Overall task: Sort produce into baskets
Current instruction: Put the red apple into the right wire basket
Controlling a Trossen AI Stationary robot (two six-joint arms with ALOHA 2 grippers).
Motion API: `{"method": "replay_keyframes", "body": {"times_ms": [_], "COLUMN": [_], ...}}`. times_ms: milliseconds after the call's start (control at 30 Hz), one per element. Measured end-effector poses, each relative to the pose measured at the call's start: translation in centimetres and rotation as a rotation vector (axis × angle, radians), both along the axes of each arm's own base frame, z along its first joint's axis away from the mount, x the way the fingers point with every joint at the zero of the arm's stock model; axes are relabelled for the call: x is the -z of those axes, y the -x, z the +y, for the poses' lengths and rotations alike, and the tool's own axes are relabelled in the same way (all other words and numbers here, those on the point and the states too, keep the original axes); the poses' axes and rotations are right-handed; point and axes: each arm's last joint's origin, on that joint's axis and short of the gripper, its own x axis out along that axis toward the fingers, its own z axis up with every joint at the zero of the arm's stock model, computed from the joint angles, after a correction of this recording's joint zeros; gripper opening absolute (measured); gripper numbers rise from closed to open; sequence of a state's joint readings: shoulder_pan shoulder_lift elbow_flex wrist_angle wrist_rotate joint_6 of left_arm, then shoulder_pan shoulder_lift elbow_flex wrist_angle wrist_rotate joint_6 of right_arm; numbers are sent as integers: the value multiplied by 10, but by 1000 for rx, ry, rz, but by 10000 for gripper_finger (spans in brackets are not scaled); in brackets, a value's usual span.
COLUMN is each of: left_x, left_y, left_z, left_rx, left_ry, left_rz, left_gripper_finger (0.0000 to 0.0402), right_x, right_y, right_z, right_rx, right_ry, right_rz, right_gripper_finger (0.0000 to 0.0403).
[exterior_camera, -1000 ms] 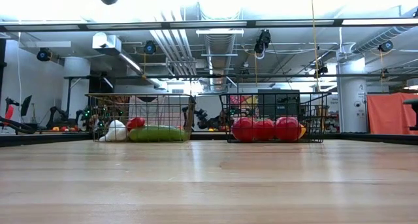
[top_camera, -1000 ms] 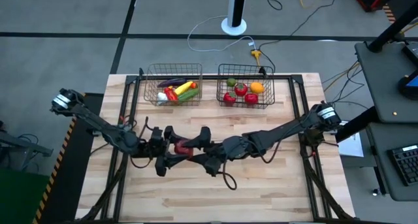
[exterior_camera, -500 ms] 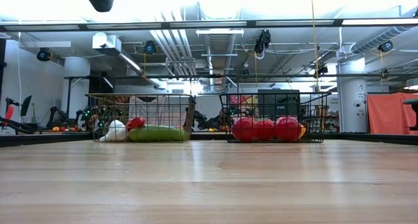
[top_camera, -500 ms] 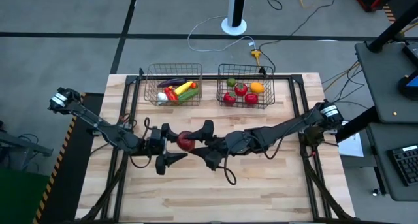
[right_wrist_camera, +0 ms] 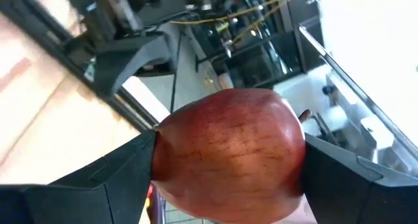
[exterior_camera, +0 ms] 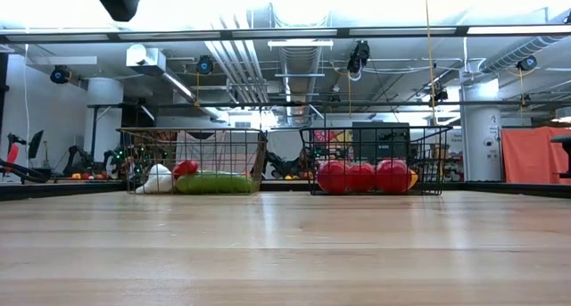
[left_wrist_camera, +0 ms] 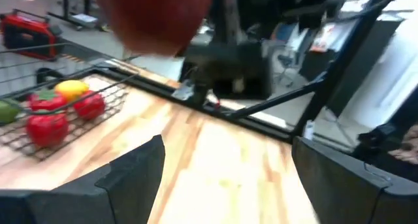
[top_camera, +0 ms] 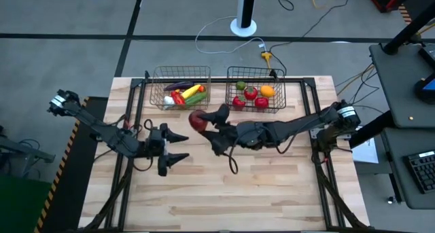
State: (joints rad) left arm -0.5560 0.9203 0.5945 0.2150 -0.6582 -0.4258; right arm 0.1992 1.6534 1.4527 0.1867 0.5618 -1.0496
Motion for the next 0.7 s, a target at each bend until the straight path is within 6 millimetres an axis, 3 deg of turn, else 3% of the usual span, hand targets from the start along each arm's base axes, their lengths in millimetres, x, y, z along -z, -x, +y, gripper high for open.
{"method": "replay_keyframes", "body": {"times_ms": [267, 567, 700], "left_x": [10, 29, 36], "left_y": [5, 12, 15], "left_z": [6, 12, 14], "left_rx": [-91, -162, -172], "left_ry": [-74, -175, -193], "left_rz": [102, 283, 344], "left_gripper_finger": [316, 316, 316], "right_x": [-1, -10, -15], "right_y": [-2, -3, -4], "right_z": [-55, -127, -152], "right_rx": [139, 156, 213], "right_ry": [-186, -634, -769], "right_rz": [-58, -217, -134], "right_gripper_finger": [315, 315, 315]}}
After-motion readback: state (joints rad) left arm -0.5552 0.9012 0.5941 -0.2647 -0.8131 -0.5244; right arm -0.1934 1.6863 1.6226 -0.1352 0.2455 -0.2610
